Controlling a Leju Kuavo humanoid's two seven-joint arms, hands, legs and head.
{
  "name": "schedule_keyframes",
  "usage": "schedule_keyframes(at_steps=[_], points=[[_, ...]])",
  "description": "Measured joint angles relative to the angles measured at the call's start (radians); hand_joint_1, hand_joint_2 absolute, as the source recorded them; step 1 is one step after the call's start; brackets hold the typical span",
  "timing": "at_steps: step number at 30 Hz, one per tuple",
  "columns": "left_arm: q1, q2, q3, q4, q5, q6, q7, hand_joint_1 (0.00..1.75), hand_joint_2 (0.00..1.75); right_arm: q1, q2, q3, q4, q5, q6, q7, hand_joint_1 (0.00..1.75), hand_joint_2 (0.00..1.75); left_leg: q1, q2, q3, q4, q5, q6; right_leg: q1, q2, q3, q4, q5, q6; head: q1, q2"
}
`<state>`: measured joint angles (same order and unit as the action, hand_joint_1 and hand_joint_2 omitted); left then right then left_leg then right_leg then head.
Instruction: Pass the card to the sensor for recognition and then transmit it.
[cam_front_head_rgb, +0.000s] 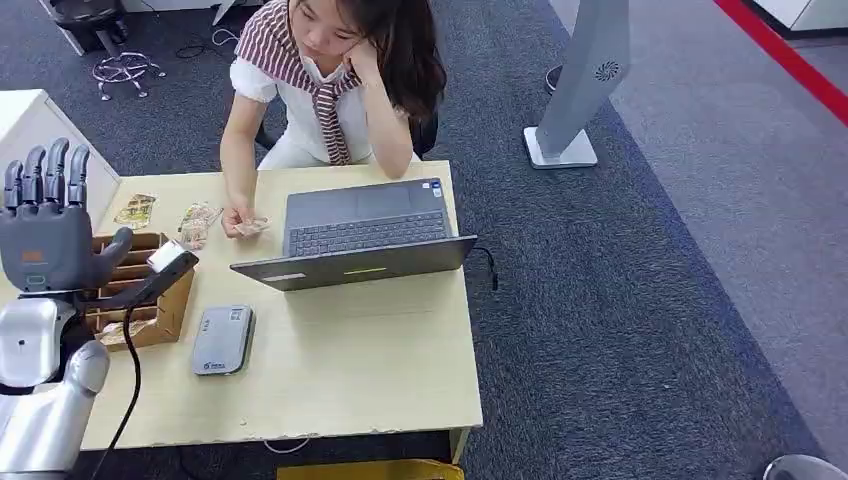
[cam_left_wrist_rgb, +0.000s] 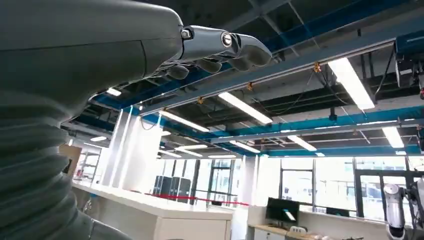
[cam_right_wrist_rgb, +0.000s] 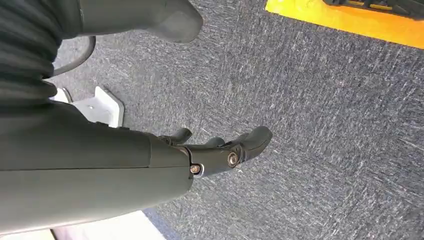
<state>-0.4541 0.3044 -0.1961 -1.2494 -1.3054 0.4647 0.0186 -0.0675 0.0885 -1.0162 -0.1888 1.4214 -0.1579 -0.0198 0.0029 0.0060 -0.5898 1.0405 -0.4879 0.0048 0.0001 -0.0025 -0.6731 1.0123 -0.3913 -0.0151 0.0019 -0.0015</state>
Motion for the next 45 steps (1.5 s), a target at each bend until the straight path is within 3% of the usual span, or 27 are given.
schedule_keyframes(at_steps=[4, 8, 12, 16, 22, 28, 35, 45], points=[[0.133, -0.001, 0.008, -0.136, -0.003, 0.039, -0.044, 0.00, 1.75, 0.002, 0.000, -0.005, 0.000, -0.023, -0.013, 0.022, 0.00, 1.75, 0.000, 0.003, 0.001, -0.001, -0.002, 0.000, -0.001, 0.003, 0.000, 0.000, -0.001, -0.001, 0.000, 0.000], [0.388, 0.002, 0.024, -0.321, -0.023, 0.048, -0.059, 0.00, 1.75, 0.007, 0.002, -0.020, 0.000, -0.047, -0.030, 0.042, 0.00, 1.75, -0.001, 0.009, 0.003, -0.001, -0.007, 0.001, -0.001, 0.008, 0.000, 0.000, -0.005, 0.000, -0.001, 0.000], [0.585, 0.034, 0.064, -0.410, 0.020, -0.029, -0.042, 0.00, 1.75, 0.011, 0.004, -0.036, 0.001, -0.056, -0.042, 0.051, 0.00, 1.75, 0.000, 0.007, 0.003, -0.001, -0.010, 0.001, -0.001, 0.007, 0.000, 0.000, -0.009, 0.003, -0.002, 0.000], [0.675, 0.061, 0.097, -0.423, 0.063, -0.087, -0.042, 0.00, 1.75, 0.010, 0.004, -0.037, 0.002, -0.054, -0.043, 0.056, 0.00, 1.75, 0.000, 0.005, 0.003, -0.001, -0.009, 0.001, -0.001, 0.005, 0.000, 0.000, -0.009, 0.002, -0.002, 0.000], [0.715, 0.065, 0.111, -0.421, 0.078, -0.089, -0.043, 0.00, 1.75, 0.010, 0.005, -0.047, 0.002, -0.053, -0.048, 0.056, 0.00, 1.75, 0.000, 0.004, 0.003, -0.001, -0.009, 0.001, -0.001, 0.004, 0.001, 0.000, -0.009, 0.003, -0.001, 0.000], [0.705, 0.037, 0.148, -0.368, 0.096, -0.044, -0.030, 0.00, 1.75, 0.009, 0.007, -0.050, 0.002, -0.052, -0.048, 0.050, 0.00, 1.75, 0.000, 0.003, 0.003, -0.001, -0.009, 0.001, -0.001, 0.004, 0.001, 0.000, -0.009, 0.003, -0.002, 0.000], [0.664, 0.000, 0.225, -0.280, 0.120, 0.024, -0.058, 0.00, 1.75, 0.008, 0.007, -0.050, 0.002, -0.045, -0.045, 0.048, 0.00, 1.75, 0.000, 0.003, 0.003, -0.001, -0.008, 0.001, -0.001, 0.003, 0.001, 0.000, -0.009, 0.003, -0.002, 0.000], [0.591, -0.031, 0.306, -0.183, 0.128, 0.059, -0.096, 0.00, 1.75, 0.005, 0.007, -0.049, 0.002, -0.033, -0.040, 0.045, 0.00, 1.75, 0.000, 0.001, 0.003, -0.001, -0.008, 0.001, -0.001, 0.002, 0.002, 0.000, -0.009, 0.003, -0.002, 0.000]])
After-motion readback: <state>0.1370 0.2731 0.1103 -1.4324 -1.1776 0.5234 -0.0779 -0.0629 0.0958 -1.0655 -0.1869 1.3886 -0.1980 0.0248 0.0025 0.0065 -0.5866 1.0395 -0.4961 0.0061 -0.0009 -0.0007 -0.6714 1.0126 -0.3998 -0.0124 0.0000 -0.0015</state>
